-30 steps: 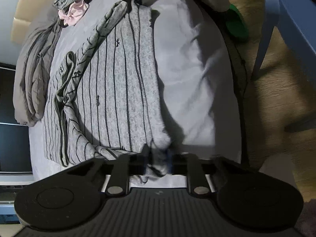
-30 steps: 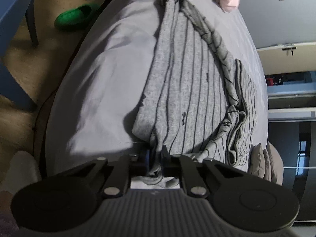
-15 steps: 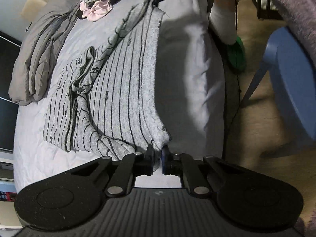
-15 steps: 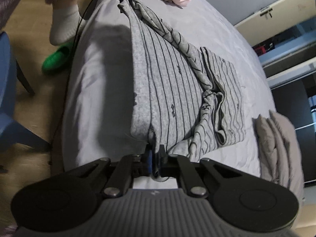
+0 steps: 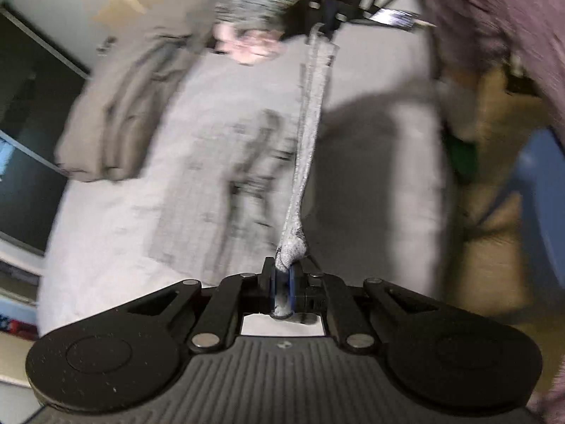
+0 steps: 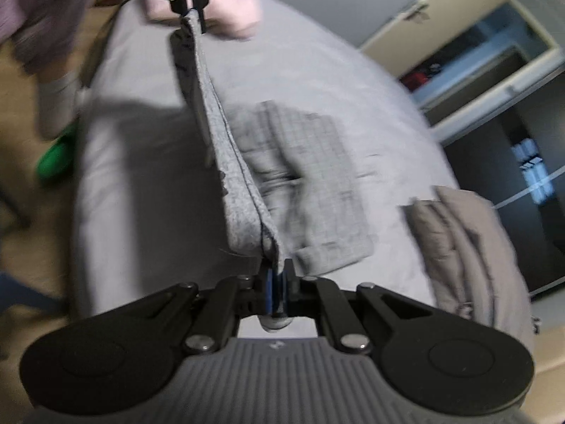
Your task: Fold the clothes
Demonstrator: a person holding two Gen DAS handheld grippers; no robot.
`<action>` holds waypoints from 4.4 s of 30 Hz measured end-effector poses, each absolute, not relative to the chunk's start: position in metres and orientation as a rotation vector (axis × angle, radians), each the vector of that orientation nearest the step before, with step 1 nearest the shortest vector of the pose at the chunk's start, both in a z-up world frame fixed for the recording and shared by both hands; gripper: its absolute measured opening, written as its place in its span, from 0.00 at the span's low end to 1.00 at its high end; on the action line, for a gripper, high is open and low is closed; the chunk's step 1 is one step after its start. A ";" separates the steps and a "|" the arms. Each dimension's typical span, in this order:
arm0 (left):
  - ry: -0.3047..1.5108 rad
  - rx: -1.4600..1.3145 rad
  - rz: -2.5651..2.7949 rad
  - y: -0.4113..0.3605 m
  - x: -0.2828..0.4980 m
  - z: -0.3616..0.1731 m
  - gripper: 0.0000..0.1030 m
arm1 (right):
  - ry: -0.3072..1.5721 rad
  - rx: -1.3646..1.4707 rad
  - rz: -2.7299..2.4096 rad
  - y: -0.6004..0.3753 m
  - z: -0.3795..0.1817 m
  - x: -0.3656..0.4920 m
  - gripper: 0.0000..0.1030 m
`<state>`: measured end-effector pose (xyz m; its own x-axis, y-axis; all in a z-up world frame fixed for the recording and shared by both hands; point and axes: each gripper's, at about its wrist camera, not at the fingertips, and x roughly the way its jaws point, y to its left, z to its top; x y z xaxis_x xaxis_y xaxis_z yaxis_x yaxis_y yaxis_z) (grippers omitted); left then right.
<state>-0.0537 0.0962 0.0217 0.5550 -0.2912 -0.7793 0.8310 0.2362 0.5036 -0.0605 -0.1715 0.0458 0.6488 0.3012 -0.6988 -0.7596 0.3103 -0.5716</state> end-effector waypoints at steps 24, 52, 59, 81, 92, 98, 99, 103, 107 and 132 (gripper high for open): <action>0.634 1.017 -0.645 0.072 0.211 -0.013 0.05 | 0.733 -0.693 0.627 -0.167 0.010 0.206 0.06; 0.665 0.553 -0.447 0.102 0.209 -0.008 0.41 | 0.735 -0.184 0.418 -0.192 -0.004 0.223 0.39; 0.769 0.425 -0.444 0.093 0.200 -0.041 0.26 | 0.852 -0.154 0.428 -0.175 -0.040 0.212 0.38; 0.636 0.067 -0.220 0.118 0.210 -0.051 0.27 | 0.684 0.116 0.175 -0.186 -0.047 0.235 0.50; 0.492 0.136 -0.143 0.091 0.100 -0.045 0.26 | 0.539 0.009 0.163 -0.129 -0.050 0.105 0.49; 0.532 0.202 -0.167 0.077 0.079 -0.064 0.26 | 0.585 -0.028 0.141 -0.118 -0.070 0.077 0.50; 0.551 0.204 -0.165 0.078 0.082 -0.068 0.26 | 0.598 -0.039 0.139 -0.117 -0.073 0.078 0.50; 0.594 0.199 -0.161 0.081 0.093 -0.080 0.26 | 0.627 -0.050 0.144 -0.117 -0.081 0.084 0.53; 0.613 0.176 -0.158 0.084 0.099 -0.091 0.26 | 0.666 -0.038 0.167 -0.119 -0.090 0.092 0.53; 0.530 -0.039 -0.031 0.207 0.037 0.005 0.54 | 0.602 0.088 0.419 -0.041 -0.020 0.055 0.72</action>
<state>0.0367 0.2070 0.0052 0.8624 -0.0394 -0.5046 0.0193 0.9988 -0.0450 0.0551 -0.0409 -0.0197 0.7430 0.4073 -0.5311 -0.3567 0.9124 0.2006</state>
